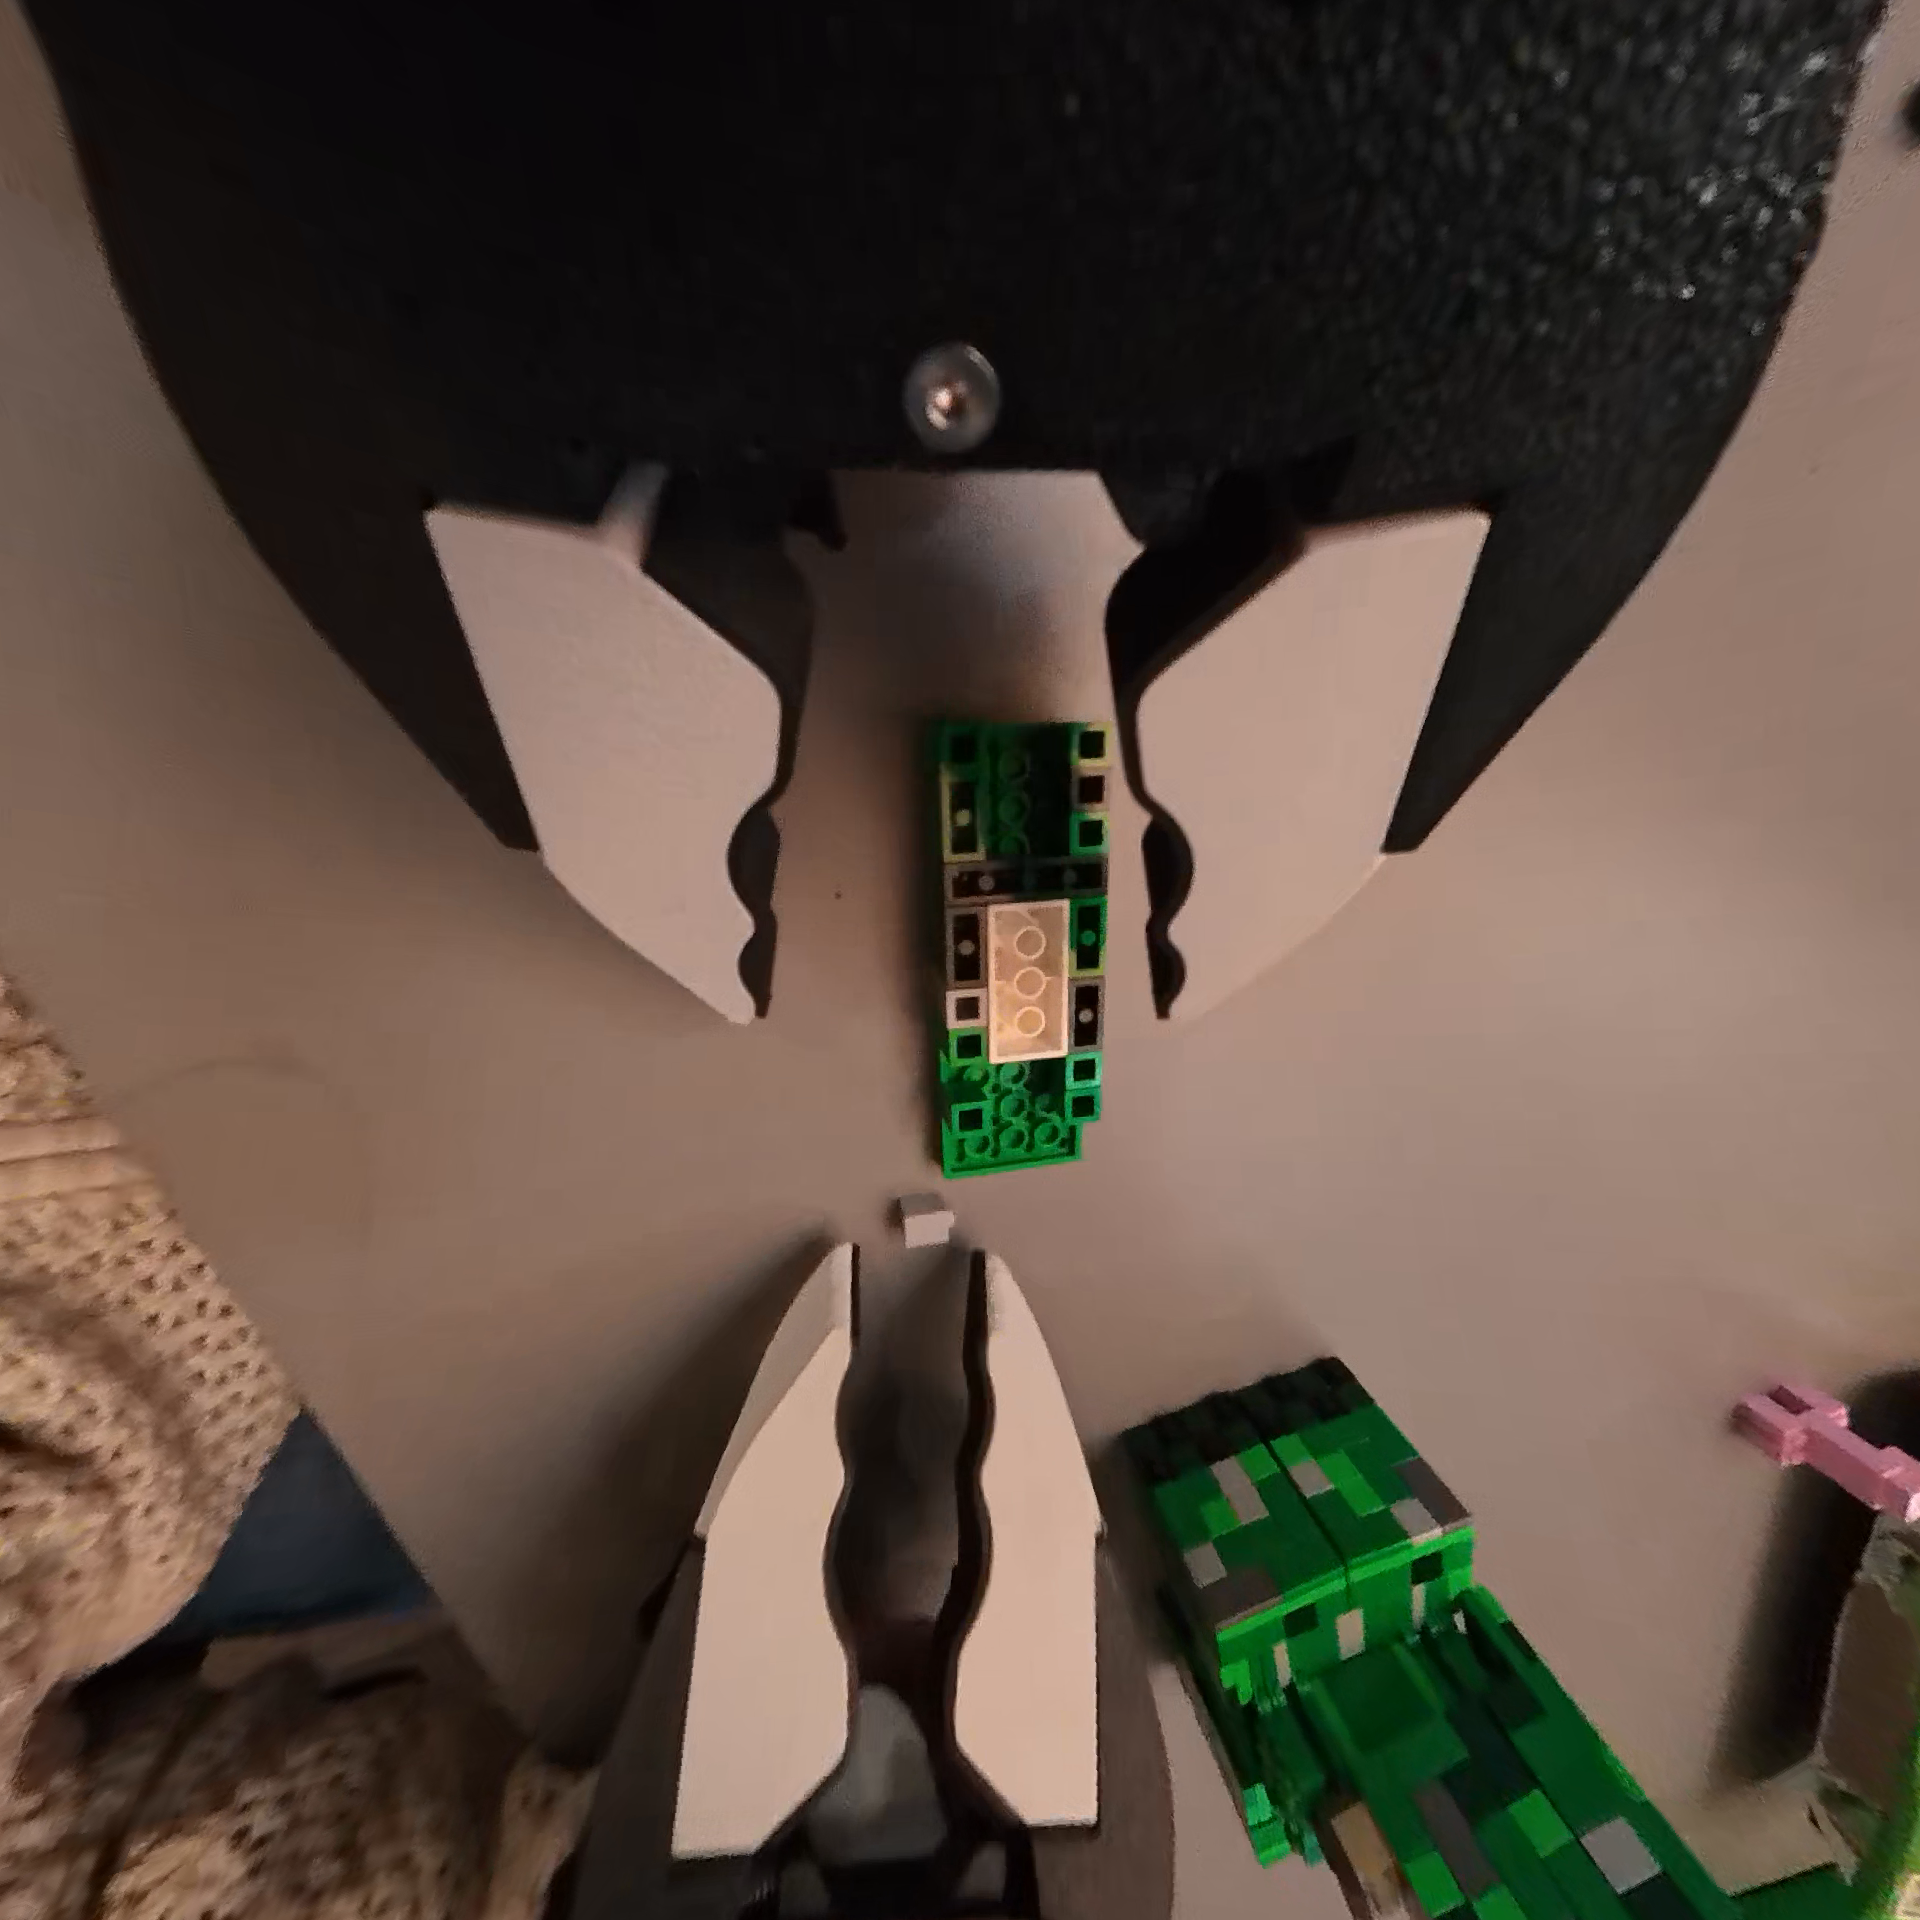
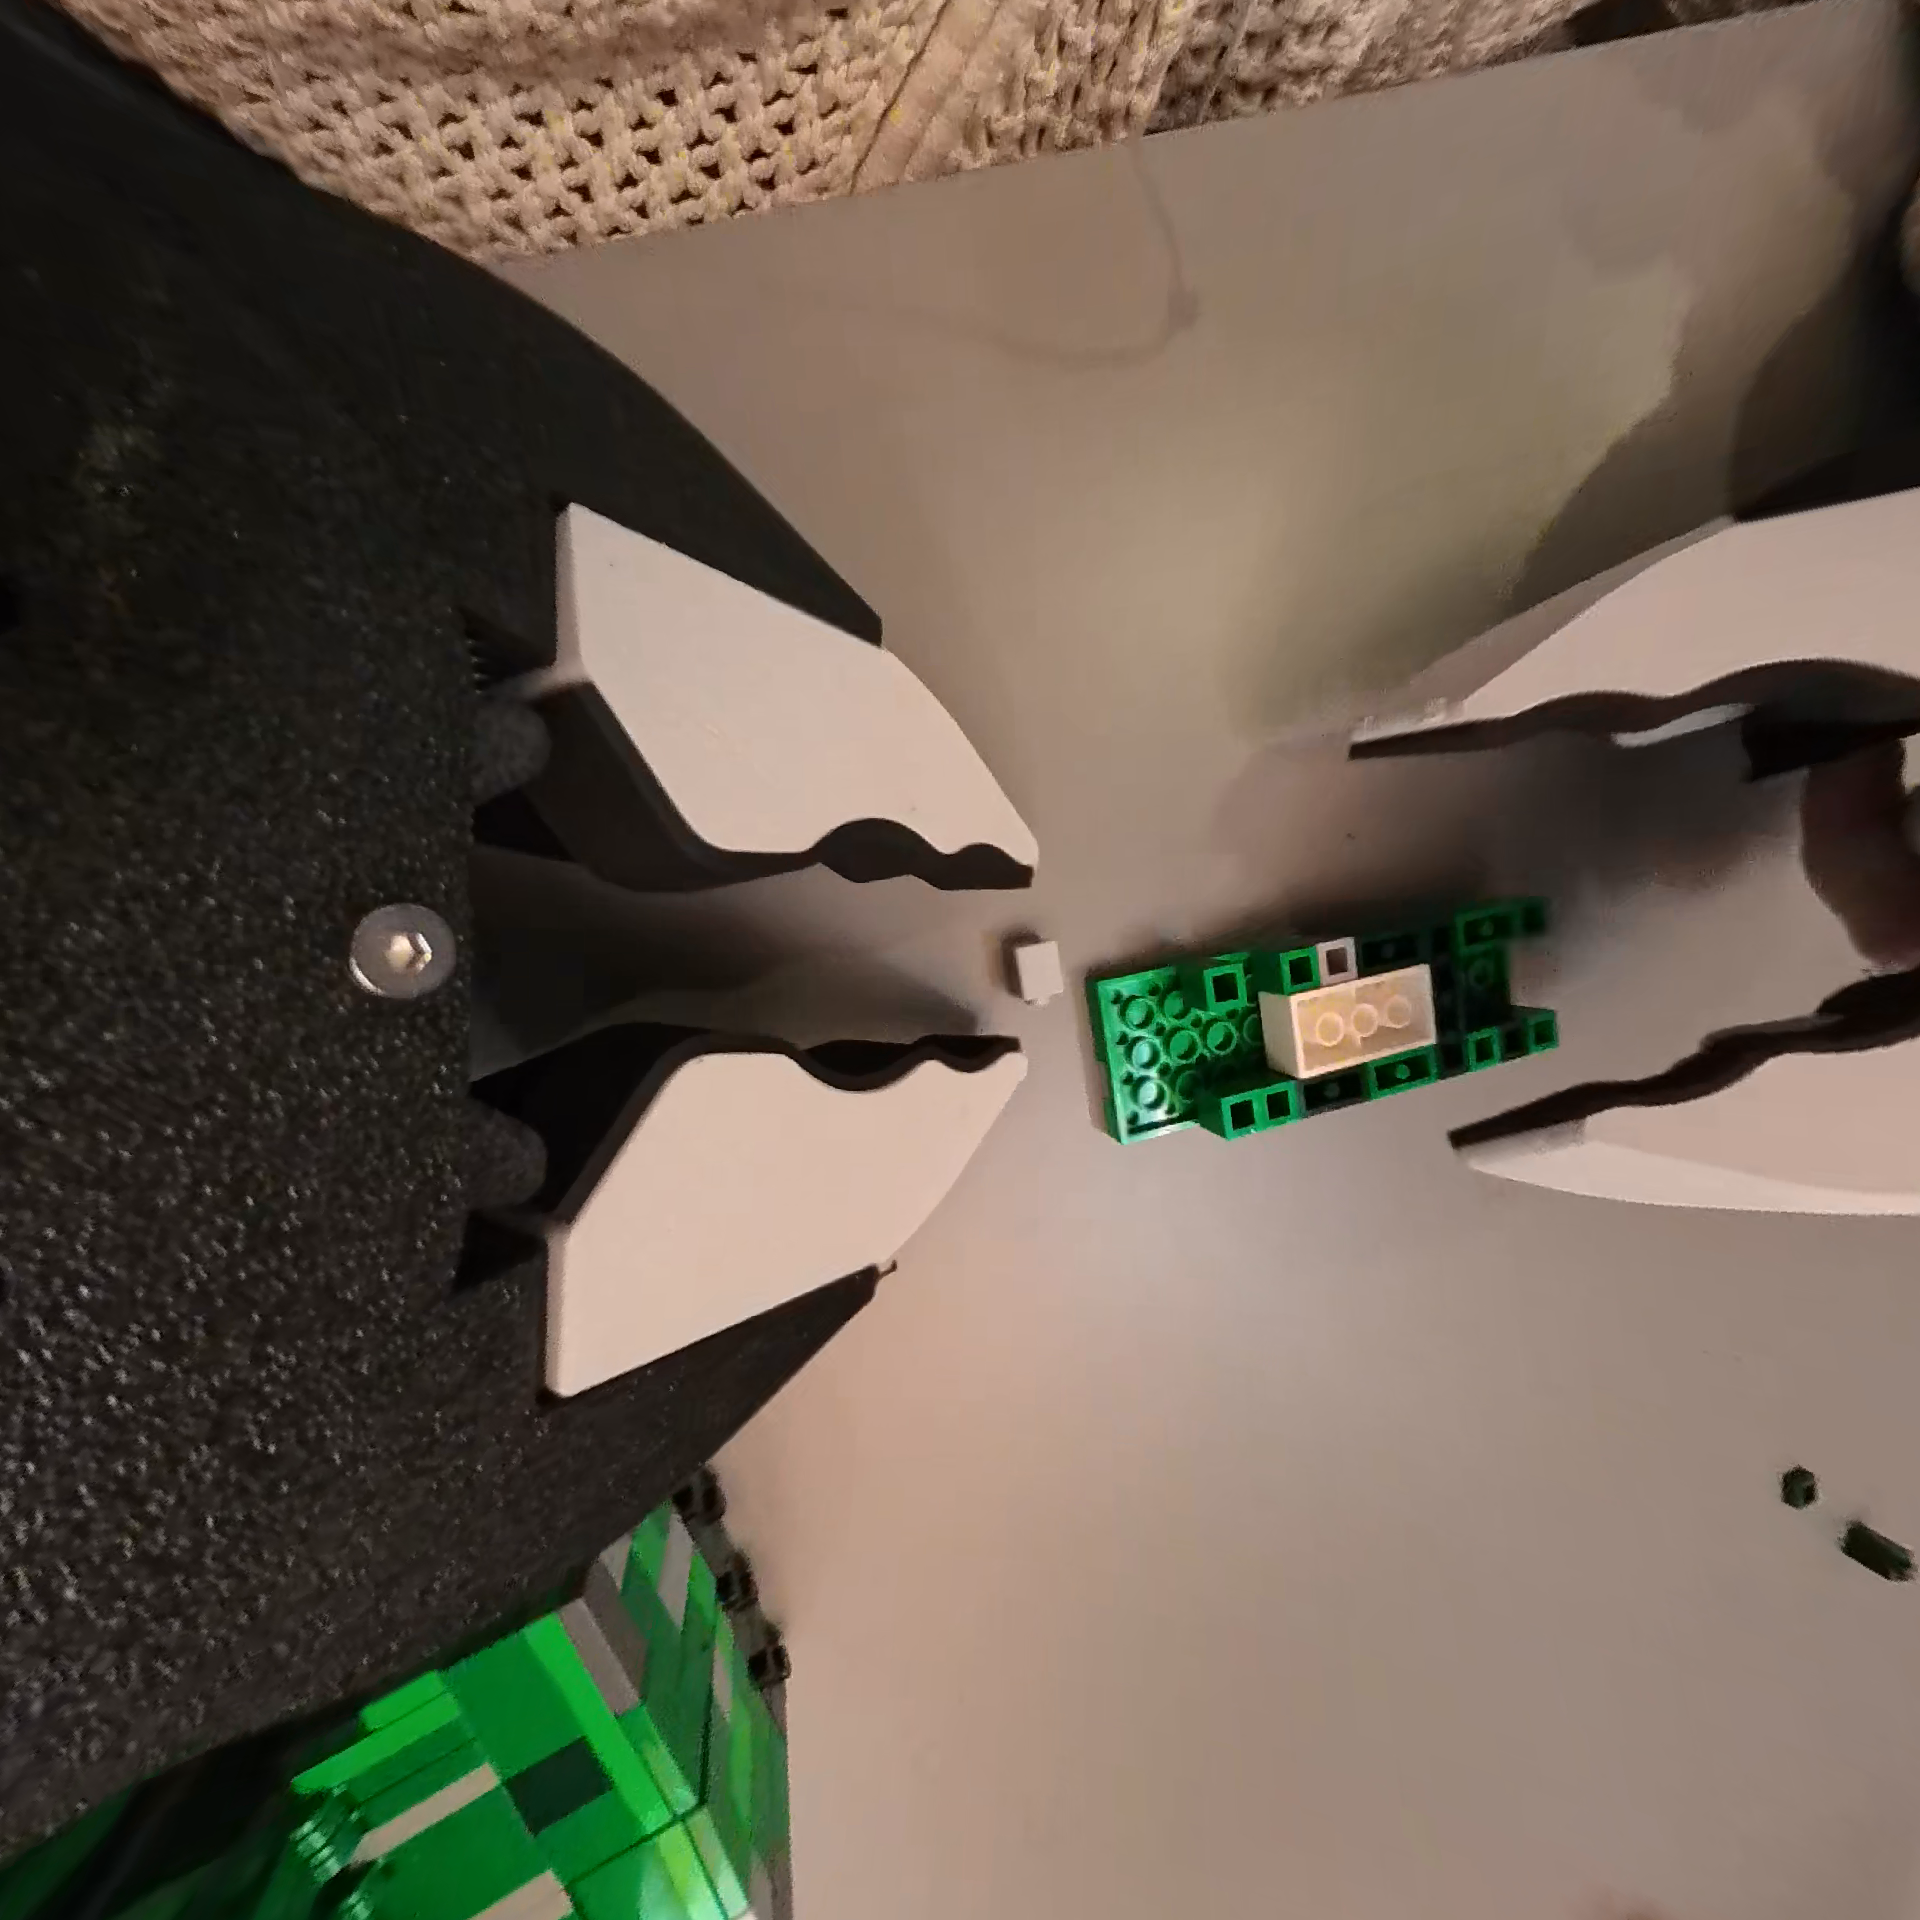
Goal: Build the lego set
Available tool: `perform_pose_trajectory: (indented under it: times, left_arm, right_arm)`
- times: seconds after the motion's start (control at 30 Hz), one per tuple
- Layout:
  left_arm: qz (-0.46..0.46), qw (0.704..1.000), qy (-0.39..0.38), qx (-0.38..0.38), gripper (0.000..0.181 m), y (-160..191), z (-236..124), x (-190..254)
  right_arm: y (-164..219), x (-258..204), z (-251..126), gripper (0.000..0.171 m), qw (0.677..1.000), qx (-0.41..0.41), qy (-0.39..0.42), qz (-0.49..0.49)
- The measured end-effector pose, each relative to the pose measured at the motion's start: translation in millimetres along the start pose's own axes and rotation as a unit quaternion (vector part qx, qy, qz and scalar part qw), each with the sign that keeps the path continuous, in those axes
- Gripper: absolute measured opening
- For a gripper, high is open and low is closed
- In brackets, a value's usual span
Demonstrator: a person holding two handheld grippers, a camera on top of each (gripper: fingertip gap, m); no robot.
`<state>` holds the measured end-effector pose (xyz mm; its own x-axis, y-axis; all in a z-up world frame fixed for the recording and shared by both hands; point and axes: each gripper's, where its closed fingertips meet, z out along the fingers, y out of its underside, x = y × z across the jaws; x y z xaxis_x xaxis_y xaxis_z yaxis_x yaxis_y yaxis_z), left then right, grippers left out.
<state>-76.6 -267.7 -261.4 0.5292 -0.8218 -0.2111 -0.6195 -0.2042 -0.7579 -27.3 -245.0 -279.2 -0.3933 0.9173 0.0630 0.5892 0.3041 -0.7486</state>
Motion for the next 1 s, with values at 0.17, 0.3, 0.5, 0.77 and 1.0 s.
perform_pose_trajectory:
  times: [0.17, 0.3, 0.5, 0.77, 1.0]
  left_arm:
    - [-0.013, 1.000, -0.009, 0.008, 0.067, 0.0, -7.3, -9.2]
    - [-0.025, 0.999, -0.005, -0.022, 0.067, 13.5, -6.4, -13.1]
    - [-0.023, 0.997, 0.008, -0.069, 0.055, 22.4, 10.6, -15.5]
    - [-0.075, 0.993, -0.008, -0.089, 0.034, 27.0, 8.9, -21.9]
    - [-0.225, 0.972, 0.056, -0.043, 0.034, 23.9, 3.4, -20.9]
  right_arm:
    - [-12.6, 2.7, 1.7, 0.029, 0.999, 0.015, 0.014, -0.034]
    - [-23.7, -1.3, 5.7, 0.032, 0.995, 0.026, 0.020, -0.090]
    - [-28.1, 0.4, 10.0, 0.045, 0.992, 0.048, 0.014, -0.113]
    - [-34.9, 9.9, 5.4, 0.052, 0.975, 0.043, 0.090, -0.196]
    - [-35.2, 30.3, 17.0, 0.063, 0.935, -0.023, 0.165, -0.313]
